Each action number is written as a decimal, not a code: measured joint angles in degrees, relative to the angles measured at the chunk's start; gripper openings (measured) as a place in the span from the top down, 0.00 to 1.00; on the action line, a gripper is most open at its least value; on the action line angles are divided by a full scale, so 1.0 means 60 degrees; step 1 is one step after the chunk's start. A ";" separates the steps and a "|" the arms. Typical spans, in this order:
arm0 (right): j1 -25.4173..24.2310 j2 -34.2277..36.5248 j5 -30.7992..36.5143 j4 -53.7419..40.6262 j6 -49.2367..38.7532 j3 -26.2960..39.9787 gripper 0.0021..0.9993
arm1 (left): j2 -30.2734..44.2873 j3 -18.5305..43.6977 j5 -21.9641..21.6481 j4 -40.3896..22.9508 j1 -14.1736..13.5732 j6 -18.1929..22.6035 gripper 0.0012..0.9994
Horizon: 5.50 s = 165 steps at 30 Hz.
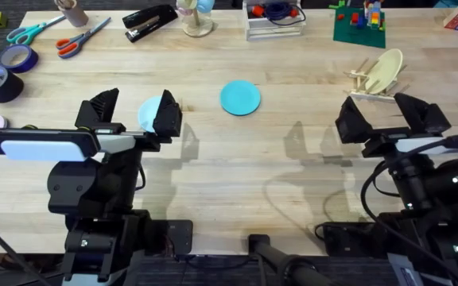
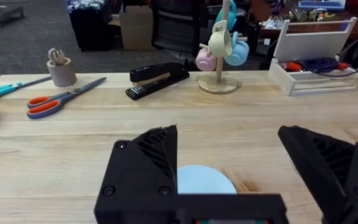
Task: Pick up the plates from the table one by one and place each into a slot on the dish rack.
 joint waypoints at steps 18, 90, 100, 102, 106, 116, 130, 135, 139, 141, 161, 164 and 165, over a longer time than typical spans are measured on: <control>0.0000 0.0007 0.0004 -0.0058 0.0066 0.0011 0.00 | 0.0000 0.0000 0.0000 -0.0023 0.0000 0.0000 0.00; 0.0000 1.1606 0.0000 -1.2586 0.0127 1.5263 0.00 | 1.3489 1.8997 -0.0051 -1.5471 0.0000 0.0291 0.96; 0.0000 1.1606 0.0000 -1.2586 0.0127 1.5263 0.00 | 1.3409 1.7640 0.1121 -1.4085 0.0000 0.0335 0.96; 0.0000 1.1606 0.0000 -1.2586 0.0127 1.5263 0.00 | 1.3420 1.7001 0.1653 -1.3539 0.0000 0.0342 0.96; 0.0000 1.1606 0.0000 -1.2586 0.0127 1.5267 0.00 | 1.3420 1.5857 0.2630 -1.2523 0.0000 0.0346 0.96; 0.0000 1.1606 0.0000 -1.2586 0.0127 1.5267 0.00 | 1.3503 1.3030 0.5152 -0.9875 -0.0004 0.0284 0.96; 0.0000 1.1606 0.0000 -1.2586 0.0127 1.5271 0.00 | 1.6068 1.2287 0.6943 -0.8424 -0.0023 0.0215 0.96; 0.0000 1.1606 0.0000 -1.2589 0.0127 1.5271 0.00 | 1.6936 1.2287 0.7008 -0.8150 -0.0217 0.0215 0.96; 0.0000 1.1606 0.0000 -1.2586 0.0127 1.5271 0.00 | 1.7516 1.2287 0.7061 -0.7729 -0.0542 0.0081 0.96; 0.0000 1.1606 0.0000 -1.2590 0.0127 1.5271 0.00 | 1.7753 1.2287 0.7187 -0.7540 -0.0671 -0.0004 0.96; 0.0000 1.1606 0.0000 -1.2601 0.0127 1.5271 0.00 | 1.8535 1.2284 0.7563 -0.6903 -0.0732 -0.0146 0.96; 0.0000 1.1606 0.0000 -1.2601 0.0127 1.5271 0.00 | 1.8535 1.2284 0.7588 -0.6805 -0.0732 -0.0146 0.96; 0.0000 1.1606 0.0000 -1.2601 0.0127 1.5271 0.00 | 1.8535 1.2284 0.7595 -0.6771 -0.0732 -0.0146 0.96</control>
